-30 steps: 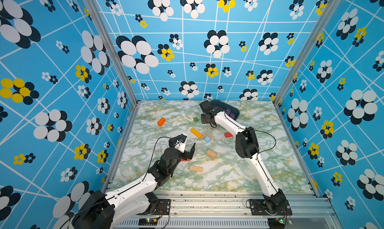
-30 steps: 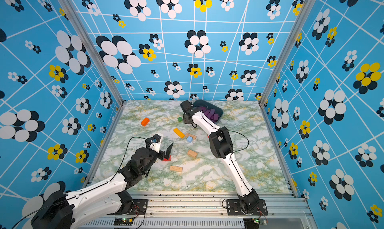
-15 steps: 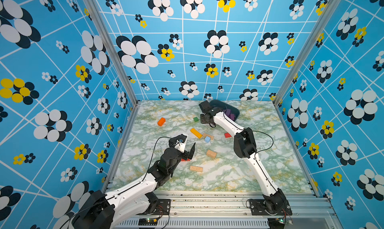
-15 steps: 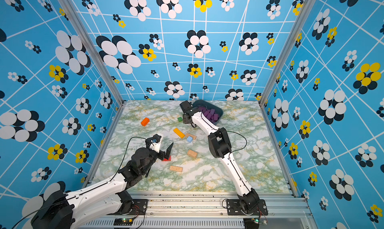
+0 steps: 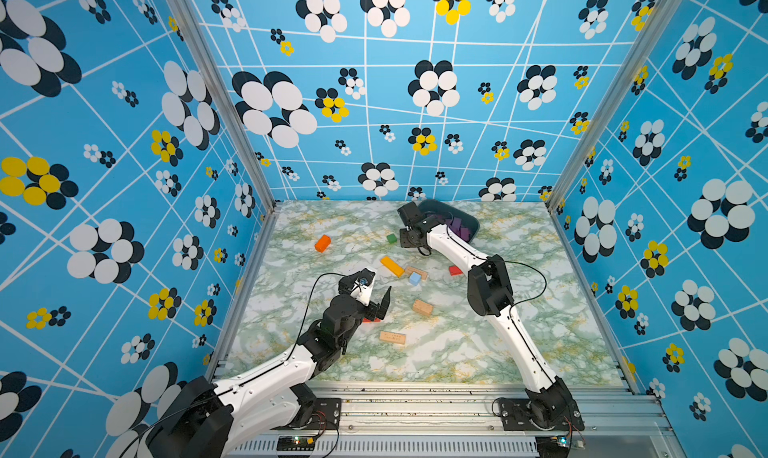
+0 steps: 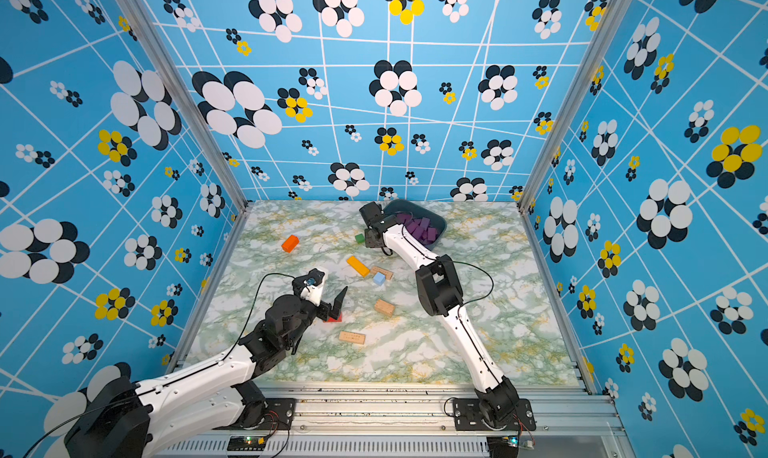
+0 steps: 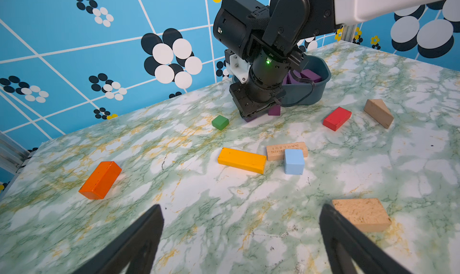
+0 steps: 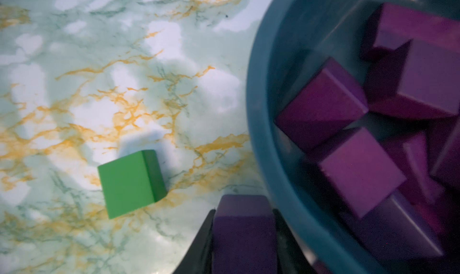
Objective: Pick purple bricks into the storage bin
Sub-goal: Pick up the building block from the center of the board.
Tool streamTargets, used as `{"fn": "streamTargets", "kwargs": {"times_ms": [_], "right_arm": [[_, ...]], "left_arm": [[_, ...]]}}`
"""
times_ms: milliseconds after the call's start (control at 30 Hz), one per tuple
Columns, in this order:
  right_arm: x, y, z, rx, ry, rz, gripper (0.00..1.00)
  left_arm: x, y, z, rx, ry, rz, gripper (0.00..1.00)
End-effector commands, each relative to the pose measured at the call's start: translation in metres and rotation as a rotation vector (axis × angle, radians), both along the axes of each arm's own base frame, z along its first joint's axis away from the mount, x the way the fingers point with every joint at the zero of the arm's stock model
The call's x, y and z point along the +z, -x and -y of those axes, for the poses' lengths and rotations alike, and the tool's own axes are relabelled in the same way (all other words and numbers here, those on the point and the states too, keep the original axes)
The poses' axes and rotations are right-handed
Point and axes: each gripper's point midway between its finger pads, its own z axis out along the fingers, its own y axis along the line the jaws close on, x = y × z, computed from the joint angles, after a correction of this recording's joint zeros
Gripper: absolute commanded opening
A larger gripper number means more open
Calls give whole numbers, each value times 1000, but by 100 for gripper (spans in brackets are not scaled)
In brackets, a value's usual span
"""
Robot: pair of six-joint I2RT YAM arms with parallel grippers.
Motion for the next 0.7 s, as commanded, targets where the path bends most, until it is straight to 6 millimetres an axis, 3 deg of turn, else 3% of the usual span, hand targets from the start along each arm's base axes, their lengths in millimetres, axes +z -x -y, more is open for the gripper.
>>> {"fn": "streamTargets", "kwargs": {"times_ms": [0, 367, 433, 467, 667], "right_arm": [[34, 5, -5, 40, -43, 44, 23], [119, 29, -1, 49, -251, 164, 23], [123, 28, 5, 36, -283, 165, 24], [142, 28, 11, 23, -311, 189, 24], [146, 16, 65, -100, -319, 201, 24]], "left_arm": [[5, -2, 1, 6, 18, 10, 100], [4, -2, 1, 7, 24, 10, 99], [4, -2, 2, 6, 22, 7, 99], [3, -2, 2, 6, 20, 7, 99], [7, 0, 4, -10, 28, 14, 100]]}}
